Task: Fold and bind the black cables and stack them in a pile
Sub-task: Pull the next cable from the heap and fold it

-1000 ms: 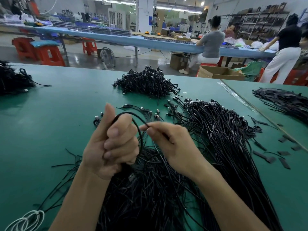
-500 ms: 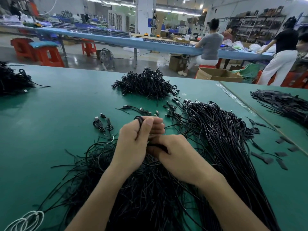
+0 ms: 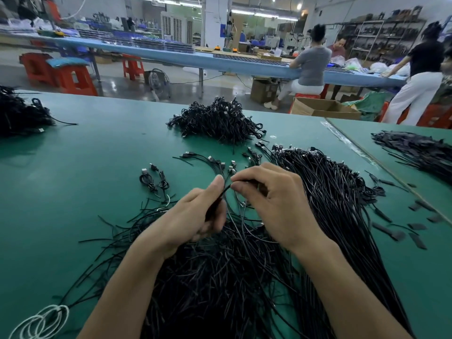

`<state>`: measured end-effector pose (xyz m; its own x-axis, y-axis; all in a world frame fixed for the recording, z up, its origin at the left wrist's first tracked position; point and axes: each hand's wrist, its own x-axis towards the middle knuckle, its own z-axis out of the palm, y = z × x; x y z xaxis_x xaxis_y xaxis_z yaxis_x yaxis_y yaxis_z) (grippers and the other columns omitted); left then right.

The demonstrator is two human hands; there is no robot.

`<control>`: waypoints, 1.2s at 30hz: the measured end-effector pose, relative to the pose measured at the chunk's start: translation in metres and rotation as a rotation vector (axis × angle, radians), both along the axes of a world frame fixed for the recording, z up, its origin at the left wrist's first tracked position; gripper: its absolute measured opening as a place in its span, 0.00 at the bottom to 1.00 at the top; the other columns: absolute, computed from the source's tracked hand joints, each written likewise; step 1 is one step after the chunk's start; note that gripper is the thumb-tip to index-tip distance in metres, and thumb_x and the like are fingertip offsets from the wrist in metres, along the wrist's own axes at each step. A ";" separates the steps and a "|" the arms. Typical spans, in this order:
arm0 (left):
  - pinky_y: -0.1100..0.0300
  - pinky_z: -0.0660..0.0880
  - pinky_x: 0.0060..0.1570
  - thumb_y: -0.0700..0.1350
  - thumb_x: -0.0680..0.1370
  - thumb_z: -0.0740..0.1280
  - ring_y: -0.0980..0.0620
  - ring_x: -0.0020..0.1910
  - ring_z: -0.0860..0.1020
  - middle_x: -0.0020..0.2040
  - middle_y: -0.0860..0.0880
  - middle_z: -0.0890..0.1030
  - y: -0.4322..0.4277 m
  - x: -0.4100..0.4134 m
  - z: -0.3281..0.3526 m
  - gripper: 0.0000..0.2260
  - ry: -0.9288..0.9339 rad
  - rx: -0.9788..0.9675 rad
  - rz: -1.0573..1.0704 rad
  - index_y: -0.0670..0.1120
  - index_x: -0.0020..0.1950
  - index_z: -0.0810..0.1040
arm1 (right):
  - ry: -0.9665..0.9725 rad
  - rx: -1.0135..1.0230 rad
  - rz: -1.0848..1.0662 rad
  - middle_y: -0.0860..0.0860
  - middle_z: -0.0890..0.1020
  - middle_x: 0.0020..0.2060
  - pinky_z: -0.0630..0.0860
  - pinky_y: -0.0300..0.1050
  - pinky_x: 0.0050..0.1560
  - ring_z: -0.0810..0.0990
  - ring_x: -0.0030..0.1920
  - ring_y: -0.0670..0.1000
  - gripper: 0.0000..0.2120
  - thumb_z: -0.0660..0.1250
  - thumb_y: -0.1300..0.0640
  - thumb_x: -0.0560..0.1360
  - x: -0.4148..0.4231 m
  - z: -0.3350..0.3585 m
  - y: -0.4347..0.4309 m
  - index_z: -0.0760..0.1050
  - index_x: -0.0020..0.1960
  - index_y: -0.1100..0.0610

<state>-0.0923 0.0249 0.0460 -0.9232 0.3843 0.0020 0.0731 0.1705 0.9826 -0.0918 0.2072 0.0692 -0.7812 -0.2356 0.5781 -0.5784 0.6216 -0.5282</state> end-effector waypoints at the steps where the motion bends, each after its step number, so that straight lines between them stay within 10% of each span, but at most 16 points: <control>1: 0.67 0.60 0.21 0.66 0.81 0.53 0.56 0.18 0.60 0.21 0.53 0.63 0.000 0.003 0.001 0.31 -0.060 0.119 -0.111 0.48 0.27 0.73 | -0.056 -0.057 0.015 0.43 0.82 0.41 0.75 0.39 0.45 0.79 0.43 0.43 0.05 0.71 0.54 0.77 -0.001 -0.004 0.000 0.84 0.51 0.51; 6: 0.68 0.62 0.20 0.55 0.81 0.59 0.59 0.20 0.66 0.24 0.54 0.67 0.010 0.005 0.007 0.20 -0.233 0.717 -0.270 0.47 0.32 0.73 | -0.244 -0.097 0.091 0.41 0.78 0.30 0.68 0.34 0.32 0.73 0.30 0.42 0.08 0.65 0.55 0.81 0.005 -0.024 -0.004 0.83 0.52 0.53; 11: 0.63 0.79 0.34 0.56 0.79 0.59 0.52 0.34 0.82 0.36 0.47 0.82 0.023 0.000 0.002 0.22 -0.212 0.943 0.042 0.45 0.40 0.86 | -0.438 0.223 0.096 0.46 0.76 0.33 0.76 0.55 0.37 0.73 0.32 0.50 0.10 0.60 0.52 0.82 0.014 -0.033 -0.009 0.73 0.42 0.47; 15: 0.58 0.81 0.49 0.52 0.79 0.59 0.44 0.51 0.84 0.50 0.40 0.85 0.029 -0.004 -0.004 0.20 -0.019 0.789 0.145 0.40 0.53 0.83 | -0.481 0.346 0.164 0.50 0.80 0.43 0.77 0.60 0.45 0.78 0.42 0.57 0.07 0.57 0.53 0.82 0.023 -0.031 -0.014 0.72 0.49 0.49; 24: 0.62 0.76 0.34 0.50 0.85 0.57 0.53 0.31 0.81 0.32 0.49 0.83 0.026 -0.001 -0.010 0.21 0.196 -0.093 0.209 0.44 0.40 0.82 | -0.216 0.312 -0.050 0.41 0.80 0.34 0.72 0.43 0.36 0.77 0.35 0.41 0.07 0.71 0.43 0.74 0.026 -0.001 0.009 0.82 0.46 0.45; 36: 0.67 0.62 0.20 0.67 0.78 0.60 0.56 0.20 0.65 0.25 0.54 0.67 0.015 0.003 -0.011 0.24 -0.273 0.170 -0.288 0.51 0.31 0.72 | -0.501 -0.209 0.285 0.54 0.83 0.38 0.81 0.58 0.46 0.82 0.40 0.57 0.07 0.75 0.58 0.74 0.014 -0.008 0.019 0.77 0.42 0.55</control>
